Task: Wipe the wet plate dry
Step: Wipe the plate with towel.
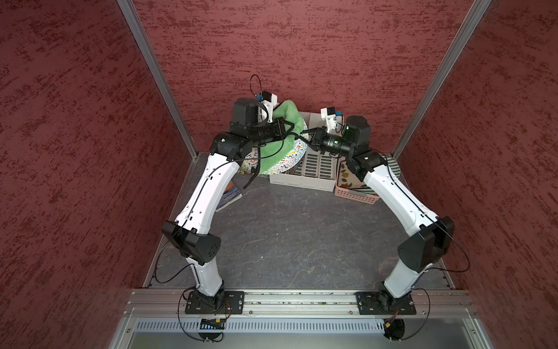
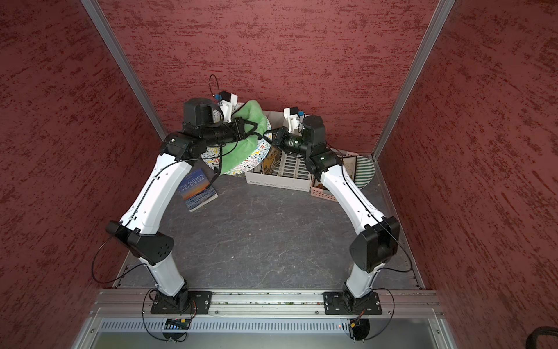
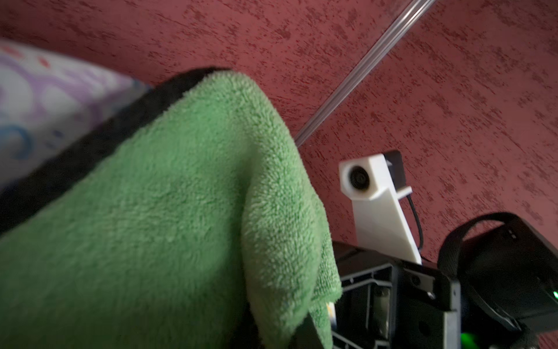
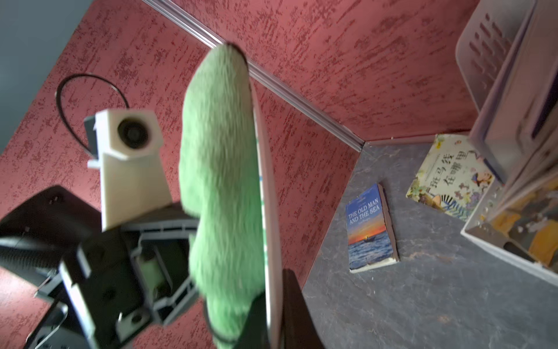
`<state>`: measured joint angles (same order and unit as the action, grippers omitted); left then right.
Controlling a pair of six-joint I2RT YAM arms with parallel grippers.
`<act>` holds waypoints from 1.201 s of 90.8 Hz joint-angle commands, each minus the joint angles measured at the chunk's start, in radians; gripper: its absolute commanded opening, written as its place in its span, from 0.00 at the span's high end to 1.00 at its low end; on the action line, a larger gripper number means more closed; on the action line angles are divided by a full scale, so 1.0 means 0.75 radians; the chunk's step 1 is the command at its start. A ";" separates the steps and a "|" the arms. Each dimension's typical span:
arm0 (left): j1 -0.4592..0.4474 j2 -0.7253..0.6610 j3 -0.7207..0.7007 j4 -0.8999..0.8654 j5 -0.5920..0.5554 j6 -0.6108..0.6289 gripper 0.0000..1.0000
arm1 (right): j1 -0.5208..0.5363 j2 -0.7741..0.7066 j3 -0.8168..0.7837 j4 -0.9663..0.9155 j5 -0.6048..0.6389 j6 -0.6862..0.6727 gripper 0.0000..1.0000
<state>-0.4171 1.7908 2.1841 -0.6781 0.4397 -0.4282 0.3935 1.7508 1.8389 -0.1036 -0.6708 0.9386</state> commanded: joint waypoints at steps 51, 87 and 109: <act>0.024 0.234 0.334 -0.206 0.171 -0.083 1.00 | -0.051 -0.085 0.274 0.274 0.068 -0.043 1.00; 0.337 -0.093 -0.406 1.123 0.592 -0.953 1.00 | -0.442 -0.287 -0.090 0.514 0.064 0.342 1.00; 0.311 0.115 -0.202 1.681 0.637 -1.388 1.00 | -0.402 -0.201 -0.296 1.112 -0.025 0.855 1.00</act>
<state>-0.1635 1.8351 1.9312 0.2493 0.8692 -1.2495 0.0685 1.5696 1.6394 0.4175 -0.6376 1.3712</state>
